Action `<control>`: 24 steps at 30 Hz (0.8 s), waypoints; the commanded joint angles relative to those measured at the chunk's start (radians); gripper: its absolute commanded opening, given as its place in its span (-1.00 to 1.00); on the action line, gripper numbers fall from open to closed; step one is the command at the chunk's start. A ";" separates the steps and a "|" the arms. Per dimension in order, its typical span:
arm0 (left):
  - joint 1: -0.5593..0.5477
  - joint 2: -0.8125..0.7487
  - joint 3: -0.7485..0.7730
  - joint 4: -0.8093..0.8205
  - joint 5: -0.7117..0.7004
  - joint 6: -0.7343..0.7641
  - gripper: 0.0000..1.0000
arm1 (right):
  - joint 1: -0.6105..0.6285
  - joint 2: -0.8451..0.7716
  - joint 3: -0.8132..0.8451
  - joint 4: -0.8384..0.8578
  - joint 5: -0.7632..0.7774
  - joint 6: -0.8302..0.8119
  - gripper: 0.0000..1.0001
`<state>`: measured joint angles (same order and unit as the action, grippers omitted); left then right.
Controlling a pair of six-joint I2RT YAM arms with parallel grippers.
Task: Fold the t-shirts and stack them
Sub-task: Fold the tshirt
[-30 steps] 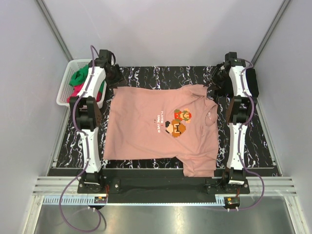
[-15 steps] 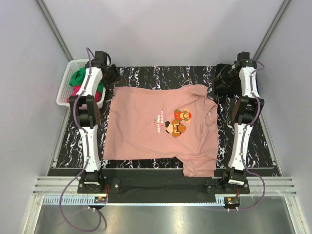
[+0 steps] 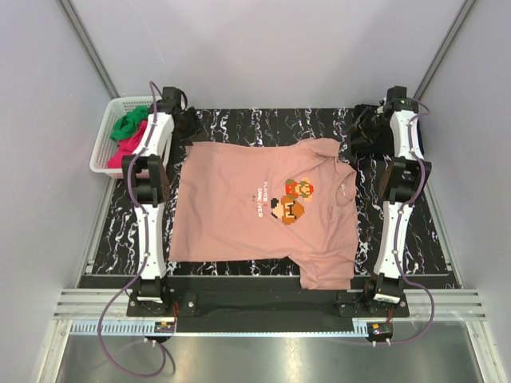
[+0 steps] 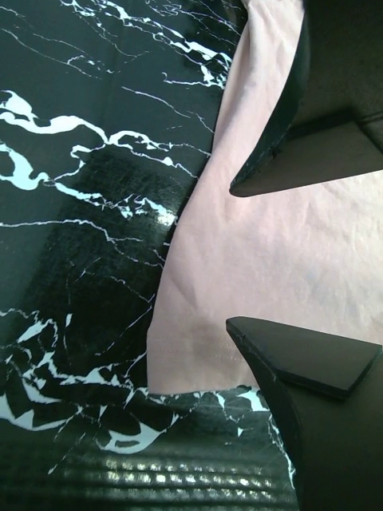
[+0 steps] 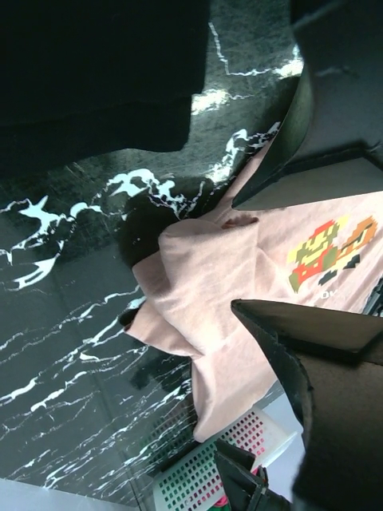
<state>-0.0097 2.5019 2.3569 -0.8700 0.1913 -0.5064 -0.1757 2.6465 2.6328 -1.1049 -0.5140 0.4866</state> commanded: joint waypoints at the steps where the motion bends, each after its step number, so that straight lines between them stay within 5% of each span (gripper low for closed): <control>1: 0.030 0.020 0.042 0.011 -0.001 -0.006 0.35 | 0.005 0.038 0.030 0.025 -0.047 0.004 0.11; 24: 0.014 0.008 -0.013 -0.015 -0.024 0.029 0.32 | 0.041 0.113 0.053 0.126 -0.147 0.086 0.10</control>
<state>0.0002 2.5038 2.3474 -0.8757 0.1848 -0.4896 -0.1493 2.7419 2.6480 -1.0054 -0.6422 0.5621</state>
